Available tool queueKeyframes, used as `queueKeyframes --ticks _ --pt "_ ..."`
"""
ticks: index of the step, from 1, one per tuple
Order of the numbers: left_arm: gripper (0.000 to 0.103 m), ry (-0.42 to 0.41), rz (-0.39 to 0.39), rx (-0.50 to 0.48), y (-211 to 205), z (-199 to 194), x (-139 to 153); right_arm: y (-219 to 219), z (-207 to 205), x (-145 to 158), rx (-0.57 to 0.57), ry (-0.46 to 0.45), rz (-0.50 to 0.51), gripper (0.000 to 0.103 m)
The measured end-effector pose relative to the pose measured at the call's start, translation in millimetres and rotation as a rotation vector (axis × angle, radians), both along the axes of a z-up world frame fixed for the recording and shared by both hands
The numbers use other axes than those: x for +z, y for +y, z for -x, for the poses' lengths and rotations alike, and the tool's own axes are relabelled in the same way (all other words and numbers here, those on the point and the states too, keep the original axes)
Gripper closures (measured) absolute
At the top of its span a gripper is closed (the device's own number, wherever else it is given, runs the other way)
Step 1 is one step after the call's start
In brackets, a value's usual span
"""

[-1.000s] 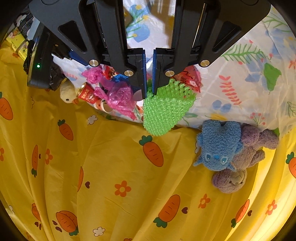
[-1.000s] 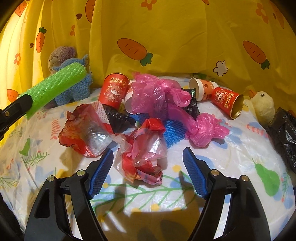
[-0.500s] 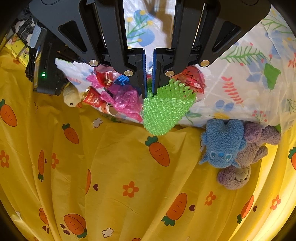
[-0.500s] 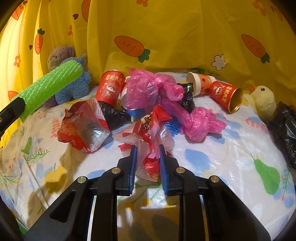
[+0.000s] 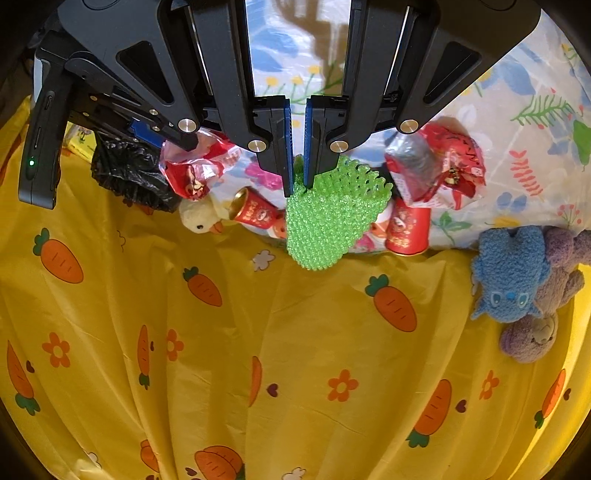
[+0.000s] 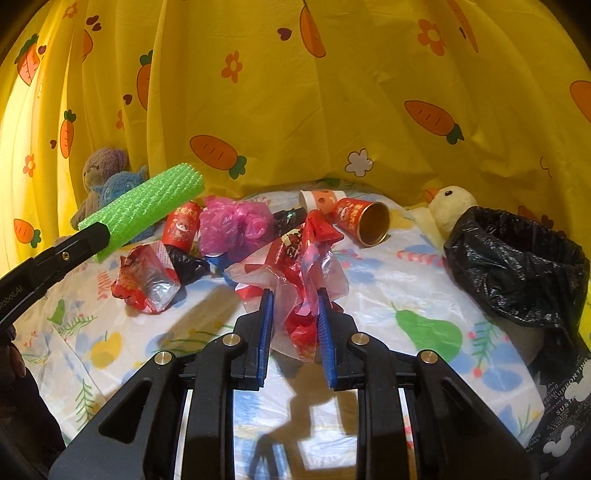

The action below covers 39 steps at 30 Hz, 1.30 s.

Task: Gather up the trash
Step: 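Carry both items to the black trash bin and open both grippers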

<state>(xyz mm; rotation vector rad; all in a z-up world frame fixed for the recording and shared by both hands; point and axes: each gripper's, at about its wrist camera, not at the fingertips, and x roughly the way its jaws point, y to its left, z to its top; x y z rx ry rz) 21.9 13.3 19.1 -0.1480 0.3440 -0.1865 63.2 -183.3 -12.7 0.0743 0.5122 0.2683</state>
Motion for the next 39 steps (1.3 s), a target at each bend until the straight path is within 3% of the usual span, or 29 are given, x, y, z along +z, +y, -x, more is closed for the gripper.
queueKeyframes --ticks 6,16,24,39 --pt "0.099 -0.003 -0.03 -0.123 -52.7 -13.9 1.7 -41.7 8.2 13.9 -0.107 -0.06 0.036 0.079" --pt "0.099 -0.018 -0.025 -0.377 -154.8 -64.6 17.3 -135.4 -6.8 50.9 -0.384 -0.168 0.097 0.079" --pt "0.099 0.0 -0.009 -0.566 -229.9 -114.0 10.4 -185.1 -30.4 51.3 -0.493 -0.16 0.094 0.079" --pt "0.099 0.158 0.017 -0.674 -293.5 -181.7 -21.4 -223.4 -66.5 46.1 -0.576 -0.134 0.088 0.079"
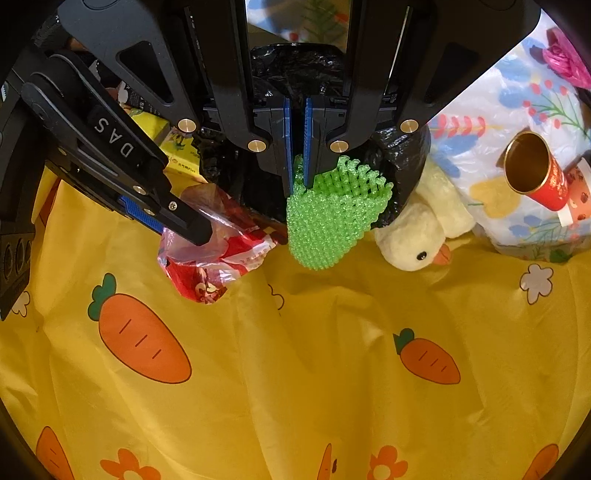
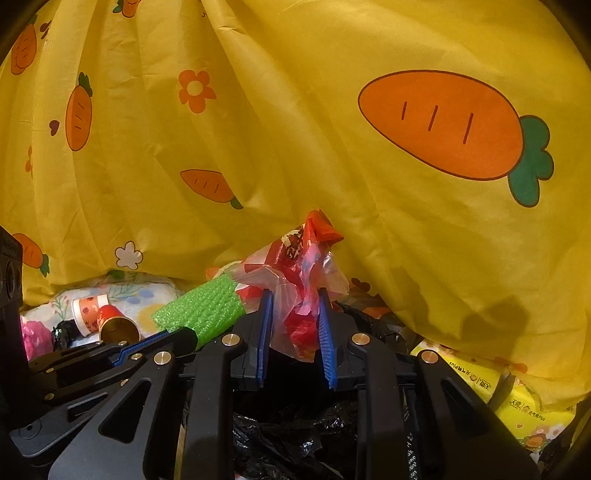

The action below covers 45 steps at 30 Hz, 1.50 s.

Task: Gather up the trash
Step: 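Carry both items to the black trash bin and open both grippers, then move both tools back toward the trash pile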

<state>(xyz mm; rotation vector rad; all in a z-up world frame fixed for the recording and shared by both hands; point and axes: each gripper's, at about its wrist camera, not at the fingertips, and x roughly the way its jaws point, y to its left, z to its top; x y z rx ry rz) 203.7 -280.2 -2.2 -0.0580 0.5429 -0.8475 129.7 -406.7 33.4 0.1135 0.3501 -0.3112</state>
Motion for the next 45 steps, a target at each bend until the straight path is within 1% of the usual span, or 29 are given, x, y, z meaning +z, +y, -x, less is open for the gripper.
queueKeyframes --ticks 2,3,4,5,6,7,8,10,12,13,14,16,17,19,22,28,30,33,37,42,45 --pt "0.098 0.024 -0.007 -0.006 -5.3 -7.1 -6.7 -1.1 -5.4 -0.6 0.0 0.003 0.001 0.079" --pt "0.095 0.045 -0.01 -0.015 -7.3 -11.5 -10.5 -1.2 -8.3 -1.1 -0.002 0.006 0.004 0.078" --pt "0.079 0.07 -0.011 -0.035 -8.2 -14.8 -14.6 -1.9 -11.9 -1.4 -0.002 0.01 0.005 0.078" --pt "0.054 0.071 -0.017 -0.02 -6.6 -16.1 -17.5 -3.2 -13.9 -2.4 -0.003 0.014 0.001 0.078" --pt "0.041 0.058 -0.016 0.02 -1.4 -16.3 -19.6 -4.6 -15.0 -3.4 -0.006 0.015 -0.002 0.078" --pt "0.026 0.047 0.006 0.041 5.6 -15.5 -20.8 -5.6 -15.8 -5.0 -0.009 0.017 -0.005 0.078" --pt "0.022 0.049 0.033 0.046 13.4 -16.2 -21.6 -7.1 -17.3 -6.1 -0.01 0.019 -0.009 0.078" --pt "0.019 0.069 0.043 0.07 24.8 -18.7 -21.6 -9.4 -21.1 -8.0 -0.01 0.022 -0.018 0.077" --pt "0.017 0.057 0.06 0.109 37.6 -16.6 -18.5 -9.6 -24.3 -9.9 -0.01 0.026 -0.022 0.076" --pt "0.015 0.044 0.064 0.137 45.0 -14.8 -15.9 -9.4 -26.0 -10.9 -0.007 0.025 -0.024 0.076" --pt "0.012 0.027 0.067 0.169 52.1 -12.0 -12.7 -9.0 -27.7 -11.6 -0.007 0.026 -0.023 0.072" --pt "0.008 -0.005 0.074 0.233 62.1 -6.1 -6.0 -7.8 -29.9 -12.2 -0.011 0.023 -0.02 0.057" --pt "0.006 -0.02 0.082 0.262 68.2 -2.3 -2.5 -7.9 -29.8 -11.8 -0.017 0.017 -0.021 0.045" --pt "0.006 -0.035 0.086 0.301 77.4 2.6 3.4 -7.9 -27.6 -9.7 -0.017 0.005 -0.024 0.043" --pt "0.006 -0.065 0.066 0.365 88.9 11.2 9.4 -7.2 -20.6 -4.6 -0.023 -0.014 -0.037 0.04" --pt "0.006 -0.063 0.04 0.43 109.3 28.8 15.4 10.3 1.2 2.2 -0.007 -0.051 -0.018 0.024" --pt "0.006 -0.076 0.032 0.451 117.3 39.0 16.8 17.4 9.7 1.7 0.0 -0.062 -0.017 0.018" --pt "0.006 -0.094 0.015 0.49 131.7 54.2 17.6 30.5 18.2 -0.2 0.012 -0.063 -0.009 0.016" --pt "0.006 -0.097 -0.009 0.554 155.7 71.4 15.3 49.7 28.8 -3.2 0.05 -0.063 -0.018 0.015" --pt "0.006 -0.106 -0.058 0.665 198.6 90.5 7.5 80.2 38.1 -9.3 0.118 -0.052 -0.049 0.014" --pt "0.006 -0.112 -0.07 0.739 231.7 104.6 2.4 103.2 41.6 -14.0 0.166 -0.039 -0.05 0.014"
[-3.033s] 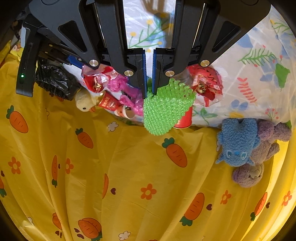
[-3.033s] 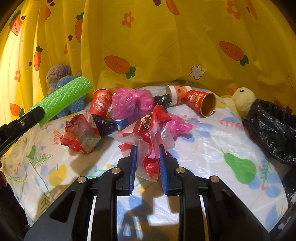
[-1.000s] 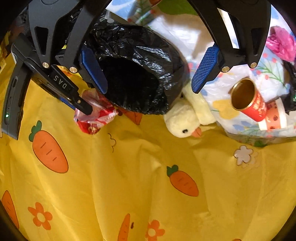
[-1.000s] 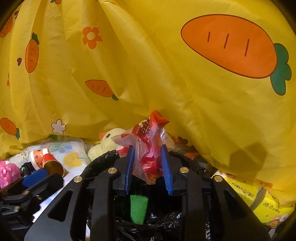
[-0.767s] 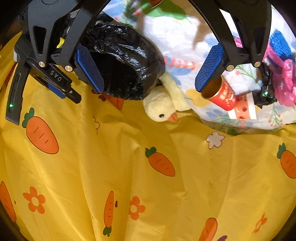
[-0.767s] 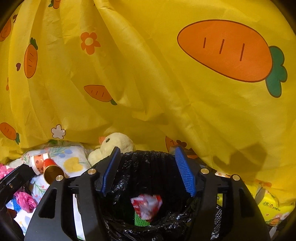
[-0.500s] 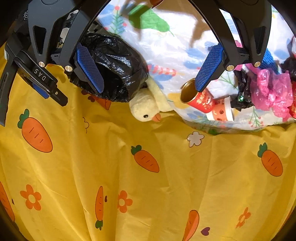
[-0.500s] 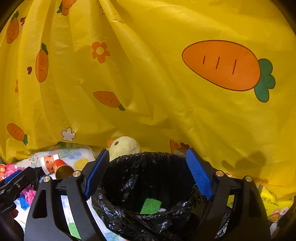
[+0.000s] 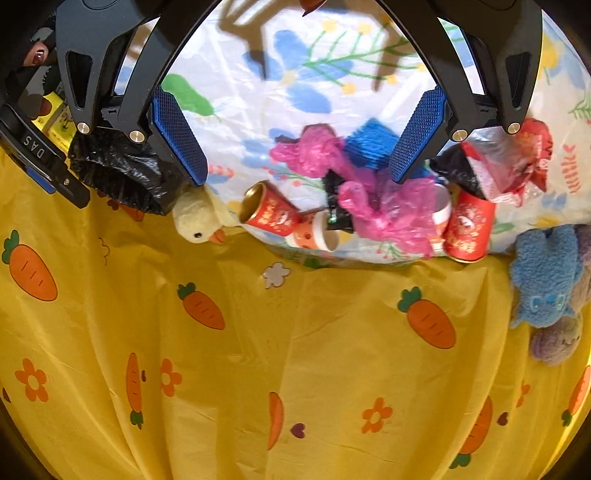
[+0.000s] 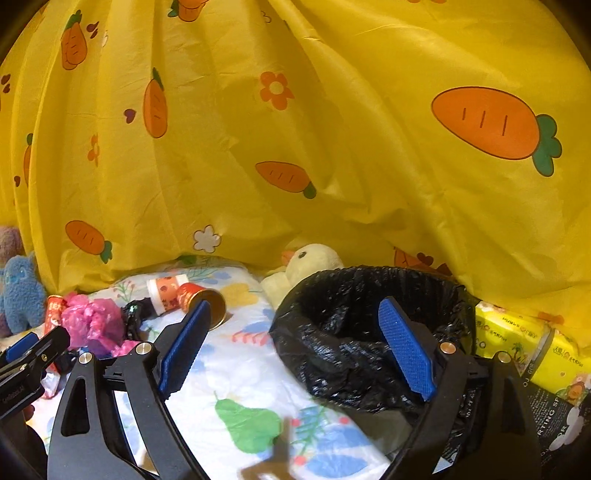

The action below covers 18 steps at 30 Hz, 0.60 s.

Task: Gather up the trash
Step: 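Move both tools back toward the trash pile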

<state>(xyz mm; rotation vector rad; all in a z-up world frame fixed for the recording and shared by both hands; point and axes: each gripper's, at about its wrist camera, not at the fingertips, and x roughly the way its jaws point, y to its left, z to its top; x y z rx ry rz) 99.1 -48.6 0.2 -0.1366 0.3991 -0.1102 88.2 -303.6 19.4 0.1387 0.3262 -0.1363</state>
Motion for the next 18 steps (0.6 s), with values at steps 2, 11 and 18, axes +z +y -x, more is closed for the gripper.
queueKeyframes --ticks 2,11,18 --pt "0.006 0.004 0.006 0.047 23.7 7.1 -2.8 14.8 1.3 -3.1 0.027 0.007 0.004 0.014" --pt "0.006 0.019 -0.004 0.217 111.3 27.0 -14.8 77.3 -1.2 -11.9 0.159 0.028 0.003 0.014" --pt "0.014 0.067 -0.034 0.234 141.3 21.5 -24.1 115.7 -8.9 -16.2 0.245 0.046 0.007 0.014"
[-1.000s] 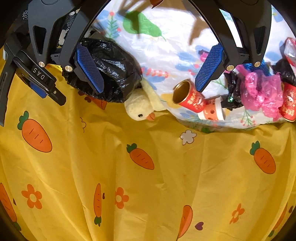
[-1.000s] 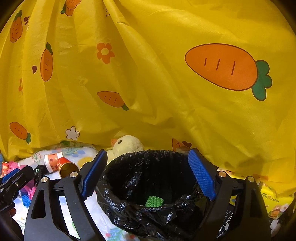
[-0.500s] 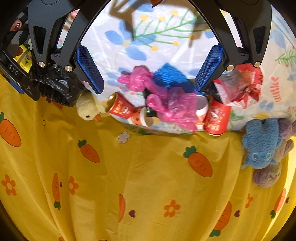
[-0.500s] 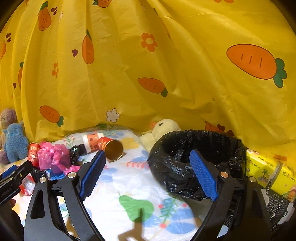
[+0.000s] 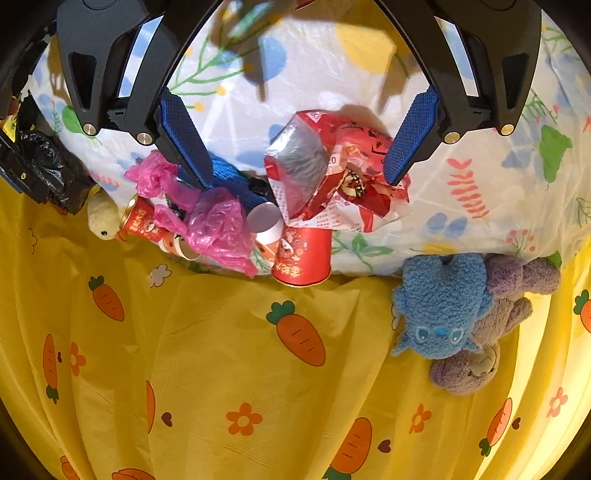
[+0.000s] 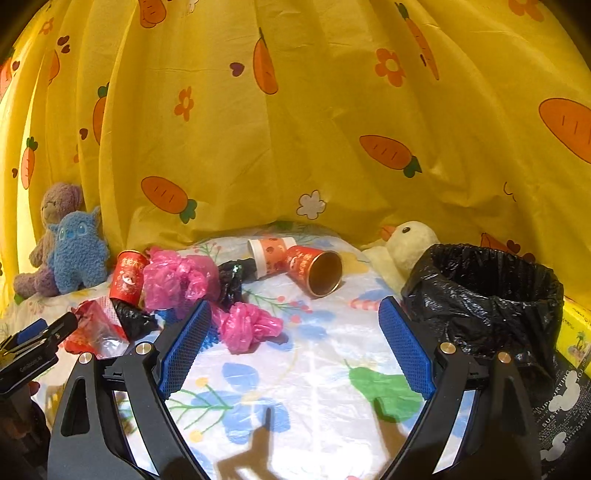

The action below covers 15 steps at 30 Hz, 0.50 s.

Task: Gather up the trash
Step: 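Move both tools back toward the trash pile, then grasp the red-white snack bag with the left gripper while the right grasps the red cup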

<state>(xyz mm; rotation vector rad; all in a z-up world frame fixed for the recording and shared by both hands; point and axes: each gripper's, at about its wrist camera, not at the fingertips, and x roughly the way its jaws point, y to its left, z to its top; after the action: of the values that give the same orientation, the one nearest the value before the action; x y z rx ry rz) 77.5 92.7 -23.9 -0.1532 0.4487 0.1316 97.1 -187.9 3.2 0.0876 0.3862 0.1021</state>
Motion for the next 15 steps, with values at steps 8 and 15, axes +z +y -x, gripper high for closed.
queueKeyframes --ticks 8,15 --pt "0.056 0.156 0.063 -0.032 15.9 -34.2 -21.6 39.1 -7.7 -3.1 0.085 0.017 0.025 0.014" --pt "0.098 0.193 0.12 -0.042 25.1 -41.6 -29.0 73.6 -17.9 -3.6 0.157 0.03 0.053 0.014"
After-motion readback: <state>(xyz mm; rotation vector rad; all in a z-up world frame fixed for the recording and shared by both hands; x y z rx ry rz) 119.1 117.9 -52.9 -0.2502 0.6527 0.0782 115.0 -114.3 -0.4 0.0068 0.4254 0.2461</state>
